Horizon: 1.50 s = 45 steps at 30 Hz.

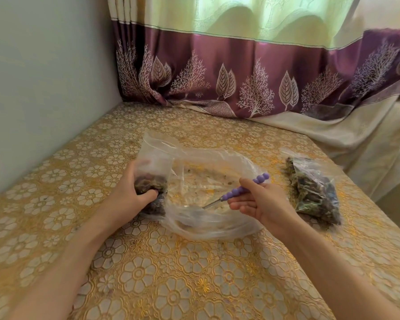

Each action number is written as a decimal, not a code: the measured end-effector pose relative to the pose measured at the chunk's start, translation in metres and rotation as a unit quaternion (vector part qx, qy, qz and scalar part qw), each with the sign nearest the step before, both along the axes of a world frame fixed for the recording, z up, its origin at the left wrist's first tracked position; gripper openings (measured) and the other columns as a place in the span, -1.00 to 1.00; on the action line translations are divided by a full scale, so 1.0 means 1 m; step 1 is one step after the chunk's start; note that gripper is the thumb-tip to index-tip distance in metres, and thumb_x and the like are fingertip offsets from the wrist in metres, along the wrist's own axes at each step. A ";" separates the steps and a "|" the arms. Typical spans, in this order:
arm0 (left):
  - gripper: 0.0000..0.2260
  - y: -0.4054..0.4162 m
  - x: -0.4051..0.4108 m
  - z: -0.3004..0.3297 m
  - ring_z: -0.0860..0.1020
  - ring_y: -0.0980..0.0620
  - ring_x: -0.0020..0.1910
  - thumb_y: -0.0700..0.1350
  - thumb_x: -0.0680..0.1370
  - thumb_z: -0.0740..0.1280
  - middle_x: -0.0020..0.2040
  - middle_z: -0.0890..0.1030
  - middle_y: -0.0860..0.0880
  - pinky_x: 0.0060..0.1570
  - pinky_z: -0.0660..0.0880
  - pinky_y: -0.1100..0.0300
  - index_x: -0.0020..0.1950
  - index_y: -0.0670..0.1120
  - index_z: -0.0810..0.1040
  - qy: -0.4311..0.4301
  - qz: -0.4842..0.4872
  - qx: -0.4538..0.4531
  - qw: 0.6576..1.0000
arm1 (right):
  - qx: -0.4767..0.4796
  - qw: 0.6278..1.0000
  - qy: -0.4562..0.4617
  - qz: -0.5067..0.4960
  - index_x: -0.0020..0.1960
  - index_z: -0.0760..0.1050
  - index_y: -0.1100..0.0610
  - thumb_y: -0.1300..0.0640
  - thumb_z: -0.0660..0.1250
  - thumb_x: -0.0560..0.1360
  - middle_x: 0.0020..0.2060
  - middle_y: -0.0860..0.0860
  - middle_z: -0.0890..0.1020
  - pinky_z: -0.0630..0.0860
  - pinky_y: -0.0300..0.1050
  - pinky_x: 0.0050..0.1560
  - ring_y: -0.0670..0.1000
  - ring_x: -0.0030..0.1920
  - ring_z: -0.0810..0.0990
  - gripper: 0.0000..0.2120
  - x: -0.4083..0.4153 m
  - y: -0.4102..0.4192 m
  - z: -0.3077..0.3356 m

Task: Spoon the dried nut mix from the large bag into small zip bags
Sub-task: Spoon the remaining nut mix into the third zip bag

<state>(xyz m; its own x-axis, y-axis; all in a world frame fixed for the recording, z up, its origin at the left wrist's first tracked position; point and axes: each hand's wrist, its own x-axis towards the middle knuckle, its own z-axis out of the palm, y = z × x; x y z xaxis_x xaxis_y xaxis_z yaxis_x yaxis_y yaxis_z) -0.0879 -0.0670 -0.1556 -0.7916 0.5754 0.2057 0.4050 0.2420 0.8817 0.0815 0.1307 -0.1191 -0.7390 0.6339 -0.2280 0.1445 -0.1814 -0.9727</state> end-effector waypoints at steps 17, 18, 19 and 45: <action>-0.40 -0.003 0.002 0.003 0.48 0.31 0.01 -0.22 0.43 0.44 0.01 0.51 0.27 -0.04 0.44 0.23 0.28 0.24 0.25 -0.011 -0.021 -0.001 1.000 | 0.059 0.978 0.192 -0.054 -0.24 0.56 0.28 0.13 0.13 0.63 -0.33 0.10 0.70 0.46 -0.34 -0.51 -0.07 -0.45 0.60 -0.61 -0.022 0.005 0.053; -0.40 -0.003 0.002 0.003 0.48 0.31 0.01 -0.21 0.43 0.44 0.01 0.51 0.26 -0.05 0.44 0.25 0.28 0.24 0.25 -0.009 -0.022 -0.001 1.000 | 0.066 0.975 0.205 -0.048 -0.22 0.55 0.30 0.12 0.12 0.64 -0.33 0.10 0.70 0.46 -0.34 -0.51 -0.08 -0.45 0.60 -0.61 -0.026 0.003 0.059; -0.40 -0.003 0.002 0.003 0.48 0.31 0.02 -0.21 0.43 0.45 0.02 0.51 0.26 -0.06 0.43 0.26 0.27 0.24 0.25 -0.008 -0.023 -0.001 1.000 | 0.072 0.973 0.214 -0.039 -0.18 0.55 0.32 0.11 0.12 0.64 -0.31 0.10 0.70 0.45 -0.33 -0.50 -0.08 -0.44 0.60 -0.62 -0.029 0.001 0.063; -0.44 -0.001 0.002 0.003 0.48 0.31 -0.04 -0.25 0.45 0.42 0.04 0.47 0.22 -0.18 0.39 0.42 0.26 0.21 0.26 -0.011 -0.024 0.006 1.000 | 0.281 0.951 0.107 -0.070 -0.34 0.52 0.20 0.21 0.16 0.58 -0.46 0.12 0.59 0.32 -0.31 -0.57 -0.06 -0.55 0.40 -0.65 -0.011 0.032 0.038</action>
